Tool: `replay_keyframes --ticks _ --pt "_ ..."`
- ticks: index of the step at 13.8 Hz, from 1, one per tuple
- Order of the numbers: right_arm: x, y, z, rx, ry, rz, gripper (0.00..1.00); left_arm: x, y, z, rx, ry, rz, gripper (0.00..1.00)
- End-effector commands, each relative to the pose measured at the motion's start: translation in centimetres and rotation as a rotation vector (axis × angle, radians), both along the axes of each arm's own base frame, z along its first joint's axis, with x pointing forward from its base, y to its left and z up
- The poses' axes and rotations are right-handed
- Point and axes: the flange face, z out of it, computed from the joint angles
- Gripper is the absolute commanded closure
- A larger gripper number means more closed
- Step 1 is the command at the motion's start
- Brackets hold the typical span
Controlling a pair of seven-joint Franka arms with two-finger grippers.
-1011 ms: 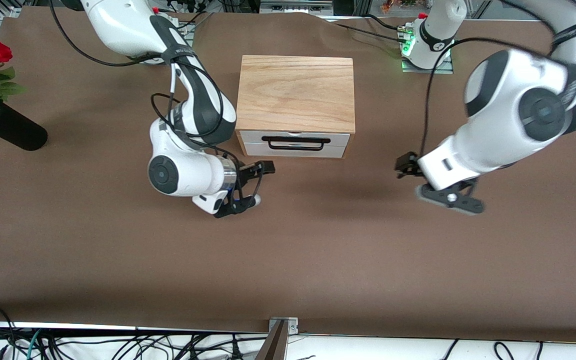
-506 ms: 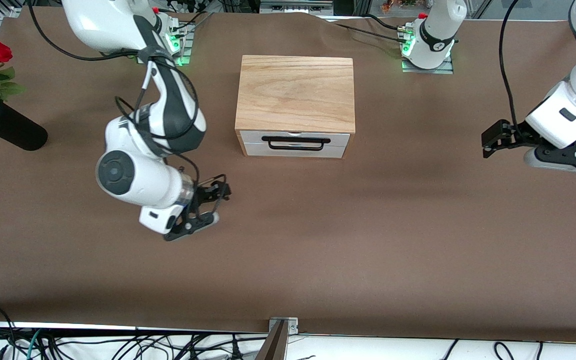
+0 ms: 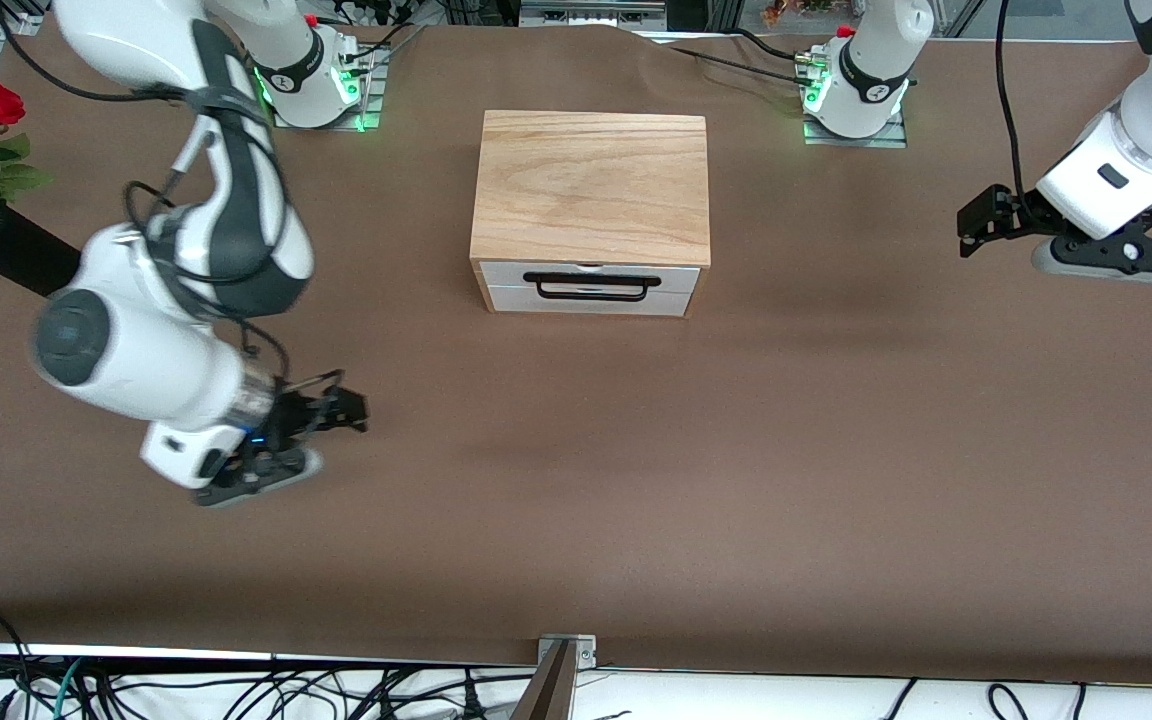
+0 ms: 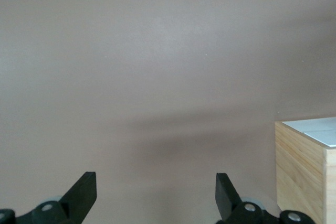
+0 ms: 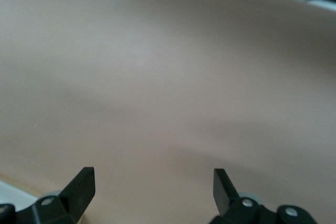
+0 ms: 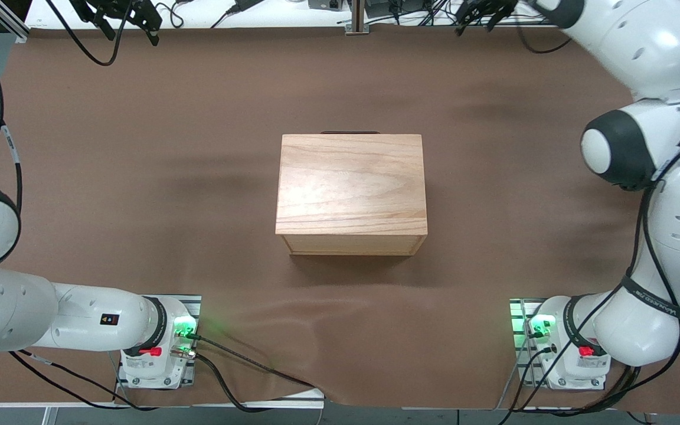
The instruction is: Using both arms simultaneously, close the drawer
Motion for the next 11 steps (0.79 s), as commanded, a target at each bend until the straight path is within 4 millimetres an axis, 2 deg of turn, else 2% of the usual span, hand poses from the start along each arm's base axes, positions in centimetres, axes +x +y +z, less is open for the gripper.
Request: replay_keyframes --ticks 1,2,3,5,8,11 --pt "-2.8 -8.1 4.8 0.01 -0.033 -0.077 0.0 -0.1 -0.2 0.2 -0.021 -0.01 -0.013 0.0" --pt "-3.4 -10.7 6.7 -0.002 -0.056 -0.106 0.0 -0.1 -0.1 0.2 -0.023 -0.008 -0.011 0.0" --pt "-4.3 -12.4 8.9 -0.015 -0.079 -0.118 0.0 0.0 0.1 0.1 -0.023 -0.006 -0.009 0.0" --pt "-6.6 -14.8 11.9 -0.066 -0.114 -0.12 0.0 0.0 0.8 0.1 -0.024 -0.007 0.003 0.0" --pt "-9.5 -15.5 14.2 -0.147 -0.131 -0.126 0.0 0.1 0.8 0.1 -0.013 -0.011 0.006 0.0" --pt "-11.2 -16.0 14.9 -0.138 -0.074 -0.247 0.0 0.1 0.2 0.2 -0.013 -0.011 -0.007 0.0"
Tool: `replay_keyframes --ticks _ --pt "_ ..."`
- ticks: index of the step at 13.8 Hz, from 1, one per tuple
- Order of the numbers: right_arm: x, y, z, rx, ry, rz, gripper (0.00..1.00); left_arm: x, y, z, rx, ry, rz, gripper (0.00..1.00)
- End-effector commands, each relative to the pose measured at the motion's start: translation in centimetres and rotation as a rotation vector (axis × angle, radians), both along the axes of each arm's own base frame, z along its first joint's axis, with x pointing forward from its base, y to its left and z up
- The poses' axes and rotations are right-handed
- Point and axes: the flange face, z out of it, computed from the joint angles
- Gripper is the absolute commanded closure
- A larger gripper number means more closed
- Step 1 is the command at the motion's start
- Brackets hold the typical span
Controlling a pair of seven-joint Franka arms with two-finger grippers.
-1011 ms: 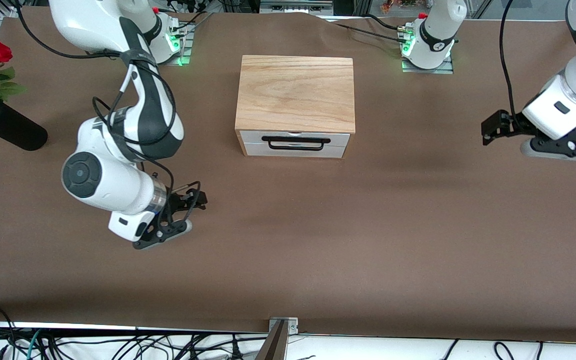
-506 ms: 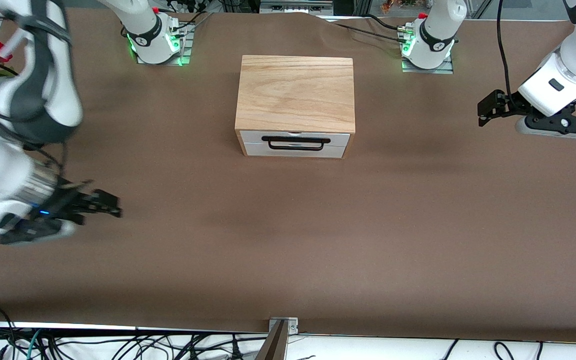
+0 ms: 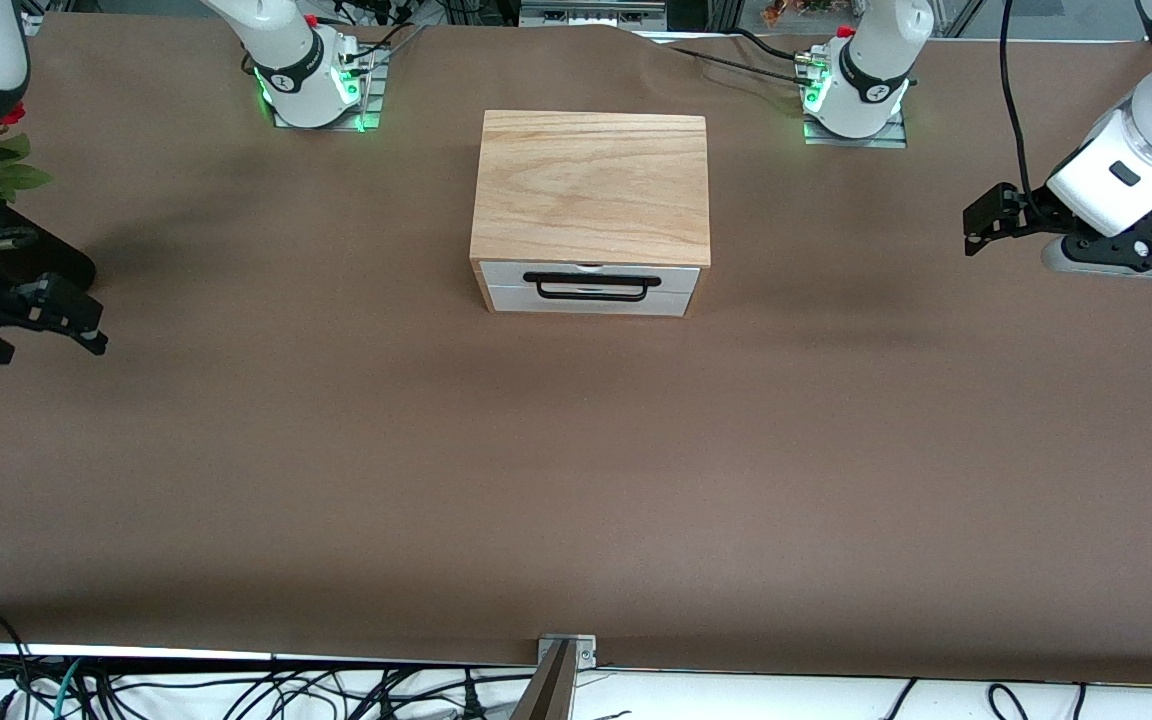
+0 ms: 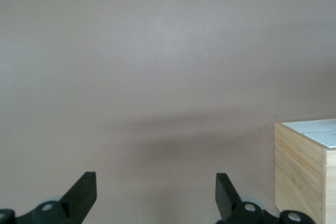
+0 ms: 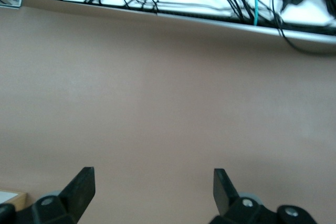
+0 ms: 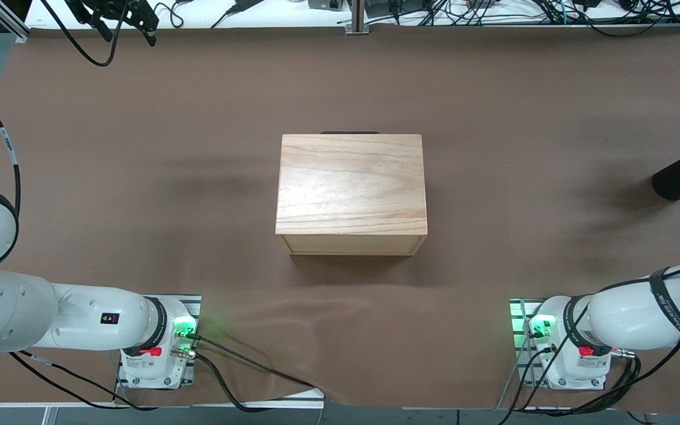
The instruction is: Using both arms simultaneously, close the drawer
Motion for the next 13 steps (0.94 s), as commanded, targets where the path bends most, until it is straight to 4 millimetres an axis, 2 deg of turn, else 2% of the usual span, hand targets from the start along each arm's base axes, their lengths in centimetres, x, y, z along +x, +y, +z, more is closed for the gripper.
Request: replay_keyframes --ticks 1,6,11,13 --pt "-1.6 -0.2 -0.3 0.0 0.036 -0.063 0.0 0.0 -0.2 0.2 -0.009 -0.008 -0.014 0.0" --pt "-0.9 0.6 -1.2 -0.004 0.046 -0.051 0.0 0.1 0.0 0.3 -0.009 -0.008 -0.012 0.0" --pt "-0.6 -0.5 -1.8 -0.007 0.063 -0.063 0.0 0.1 -0.2 0.3 -0.009 -0.007 -0.015 0.0" --pt "-0.7 -0.3 -1.9 -0.007 0.071 -0.06 0.0 0.1 -0.2 0.3 -0.007 -0.007 -0.015 0.0"
